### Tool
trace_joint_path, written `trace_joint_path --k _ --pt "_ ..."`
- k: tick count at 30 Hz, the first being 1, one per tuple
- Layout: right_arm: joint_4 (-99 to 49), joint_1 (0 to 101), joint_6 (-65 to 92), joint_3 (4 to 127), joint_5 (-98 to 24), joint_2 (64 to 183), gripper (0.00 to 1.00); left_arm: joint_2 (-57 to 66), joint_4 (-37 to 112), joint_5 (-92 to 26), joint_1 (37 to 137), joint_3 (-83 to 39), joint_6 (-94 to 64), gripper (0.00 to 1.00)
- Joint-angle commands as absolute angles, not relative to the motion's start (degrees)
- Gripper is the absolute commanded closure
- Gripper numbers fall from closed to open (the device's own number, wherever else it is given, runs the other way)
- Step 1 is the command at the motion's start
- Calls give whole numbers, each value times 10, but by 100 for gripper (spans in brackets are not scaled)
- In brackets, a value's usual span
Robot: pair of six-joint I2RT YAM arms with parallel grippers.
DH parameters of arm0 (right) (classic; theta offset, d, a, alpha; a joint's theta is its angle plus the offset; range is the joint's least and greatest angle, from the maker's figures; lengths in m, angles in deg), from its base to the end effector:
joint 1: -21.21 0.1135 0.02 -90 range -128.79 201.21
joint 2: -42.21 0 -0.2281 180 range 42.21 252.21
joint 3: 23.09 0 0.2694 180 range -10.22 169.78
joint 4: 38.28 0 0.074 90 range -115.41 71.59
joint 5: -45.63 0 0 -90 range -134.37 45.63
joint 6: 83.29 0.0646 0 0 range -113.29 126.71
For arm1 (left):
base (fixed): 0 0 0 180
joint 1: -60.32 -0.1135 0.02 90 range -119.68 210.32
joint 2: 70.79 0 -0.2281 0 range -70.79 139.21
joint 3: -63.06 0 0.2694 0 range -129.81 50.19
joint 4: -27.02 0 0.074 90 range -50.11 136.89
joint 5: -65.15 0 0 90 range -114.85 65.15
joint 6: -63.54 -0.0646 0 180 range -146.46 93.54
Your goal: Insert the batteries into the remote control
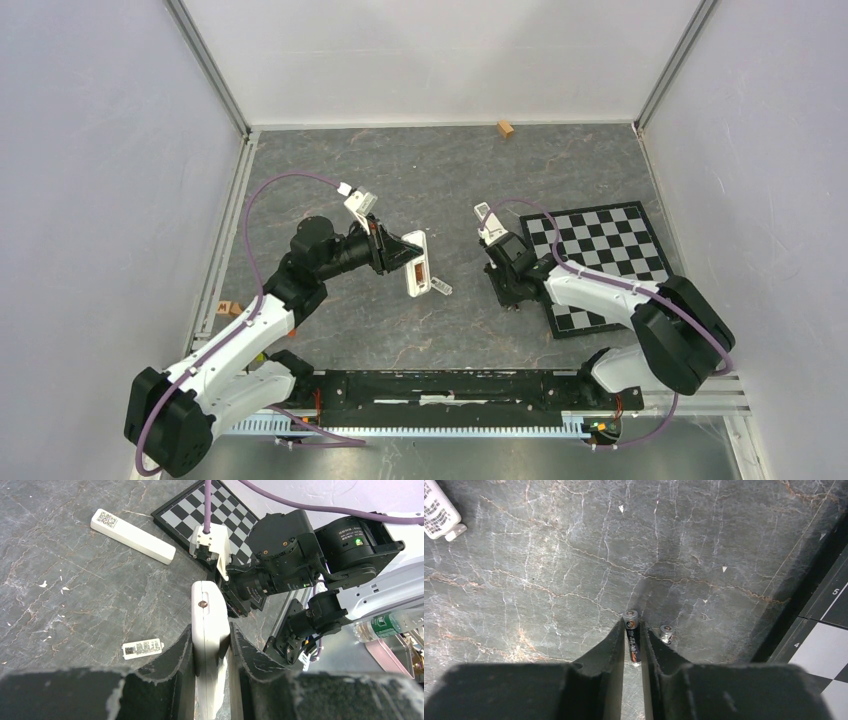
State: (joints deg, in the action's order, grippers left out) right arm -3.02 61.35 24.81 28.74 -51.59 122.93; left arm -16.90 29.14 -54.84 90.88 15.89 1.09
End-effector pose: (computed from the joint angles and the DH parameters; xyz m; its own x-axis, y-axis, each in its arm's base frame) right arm 0.2187 0.1738 0.0842 -0.8396 -0.3048 -0.4496 -0.3543 0.9347 0.0280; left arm 0.2260 -0.1709 0.2463 -0.5177 -0.1595 -0.8405 0.7063 0.4747 -0.5251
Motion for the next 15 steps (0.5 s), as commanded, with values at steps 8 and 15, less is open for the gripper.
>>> trace_joint_path --k 8,15 --pt "-69 617 269 273 -538 1198 93 -165 280 -505 907 156 33 98" --pt "-255 624 277 255 -477 1031 94 -128 167 -492 906 185 173 98"
